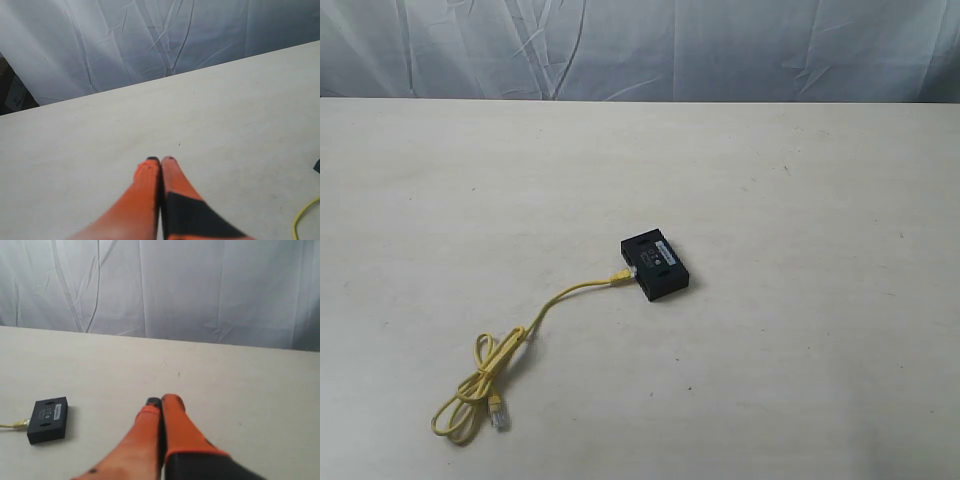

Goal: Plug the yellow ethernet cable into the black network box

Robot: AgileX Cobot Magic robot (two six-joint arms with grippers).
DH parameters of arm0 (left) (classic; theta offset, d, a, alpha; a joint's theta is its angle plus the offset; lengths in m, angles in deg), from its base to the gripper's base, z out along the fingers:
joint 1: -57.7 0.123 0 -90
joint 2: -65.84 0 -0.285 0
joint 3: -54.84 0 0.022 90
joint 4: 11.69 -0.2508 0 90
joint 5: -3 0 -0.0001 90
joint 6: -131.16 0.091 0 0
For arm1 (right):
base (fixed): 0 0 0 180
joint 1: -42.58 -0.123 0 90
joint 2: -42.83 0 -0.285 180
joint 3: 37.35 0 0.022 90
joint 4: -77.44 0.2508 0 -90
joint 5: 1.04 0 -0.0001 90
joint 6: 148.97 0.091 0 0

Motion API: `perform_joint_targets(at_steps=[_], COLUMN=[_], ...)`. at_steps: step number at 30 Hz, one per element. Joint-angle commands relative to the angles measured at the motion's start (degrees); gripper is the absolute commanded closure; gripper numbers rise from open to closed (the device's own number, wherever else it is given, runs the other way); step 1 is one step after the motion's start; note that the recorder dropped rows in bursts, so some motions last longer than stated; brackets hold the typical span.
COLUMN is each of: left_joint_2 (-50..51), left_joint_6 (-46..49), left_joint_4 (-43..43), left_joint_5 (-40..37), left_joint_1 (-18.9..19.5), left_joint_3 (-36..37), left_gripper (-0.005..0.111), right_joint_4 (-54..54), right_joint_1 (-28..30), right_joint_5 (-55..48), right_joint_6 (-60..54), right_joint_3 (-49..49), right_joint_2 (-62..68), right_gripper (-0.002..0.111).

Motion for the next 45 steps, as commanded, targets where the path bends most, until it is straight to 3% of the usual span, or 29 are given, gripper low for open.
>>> perform_joint_targets(at_steps=[1,45], left_joint_2=[-0.3,-0.3], left_joint_6=[-0.1,-0.1], left_joint_4=[-0.1,-0.1], left_joint_5=[0.6,0.6], left_joint_1=[0.2,0.2], left_joint_3=[0.4,0.4], left_gripper=[0.107,0.107], right_joint_4=[-0.5,-5.5], right_joint_1=[-0.2,0.2], right_joint_5=[1.4,1.5], right_joint_6=[2.2,4.1], right_joint_3=[-3.0,-8.0], right_joint_2=[-0.3,-0.3], right_gripper=[0.109,0.109])
